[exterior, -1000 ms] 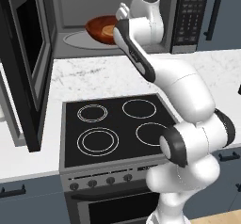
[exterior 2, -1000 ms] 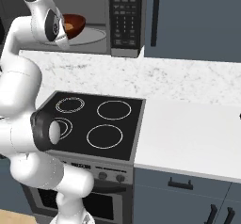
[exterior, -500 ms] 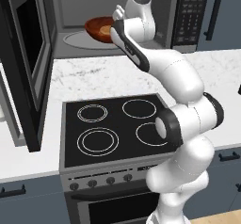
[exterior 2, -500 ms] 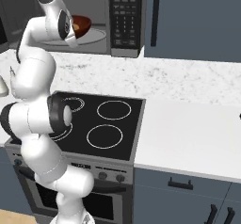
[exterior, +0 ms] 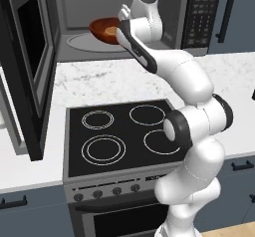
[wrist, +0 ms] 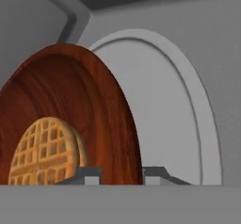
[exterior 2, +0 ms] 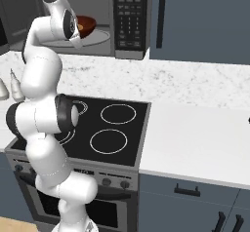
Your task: Open the microwave, place the bowl with waffle inside the microwave, then close the microwave door and turn it on.
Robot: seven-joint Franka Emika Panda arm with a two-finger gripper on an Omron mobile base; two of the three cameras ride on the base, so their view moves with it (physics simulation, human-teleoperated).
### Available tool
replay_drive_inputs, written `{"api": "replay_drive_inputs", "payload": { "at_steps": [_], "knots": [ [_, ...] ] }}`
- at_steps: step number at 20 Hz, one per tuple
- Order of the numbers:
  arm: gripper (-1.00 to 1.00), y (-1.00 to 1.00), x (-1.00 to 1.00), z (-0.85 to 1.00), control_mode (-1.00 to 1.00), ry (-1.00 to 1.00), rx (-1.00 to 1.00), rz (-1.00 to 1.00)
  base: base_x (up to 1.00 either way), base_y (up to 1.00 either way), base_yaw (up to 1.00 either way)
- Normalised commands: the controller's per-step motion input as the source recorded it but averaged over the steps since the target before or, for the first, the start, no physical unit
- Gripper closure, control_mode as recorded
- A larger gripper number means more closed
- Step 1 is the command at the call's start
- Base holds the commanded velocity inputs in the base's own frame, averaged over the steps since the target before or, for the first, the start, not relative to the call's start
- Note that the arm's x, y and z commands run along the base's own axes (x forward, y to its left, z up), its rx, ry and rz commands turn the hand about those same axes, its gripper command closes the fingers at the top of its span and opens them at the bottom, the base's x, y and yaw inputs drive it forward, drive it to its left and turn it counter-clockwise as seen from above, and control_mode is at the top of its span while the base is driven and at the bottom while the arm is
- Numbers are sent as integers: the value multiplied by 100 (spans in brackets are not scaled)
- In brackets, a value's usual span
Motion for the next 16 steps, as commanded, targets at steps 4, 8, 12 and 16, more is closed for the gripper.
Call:
{"api": "replay_drive_inputs", "payload": {
  "at_steps": [4,8,12,16],
  "knots": [
    [-100,0,15,-18,-100,-11,4,0,0,0,0],
    [-100,0,3,-3,-100,-26,16,0,0,0,0],
    [-100,0,0,0,-100,-34,20,0,0,0,0],
    [-100,-16,-58,7,-100,-21,4,0,0,0,0]
  ]
}}
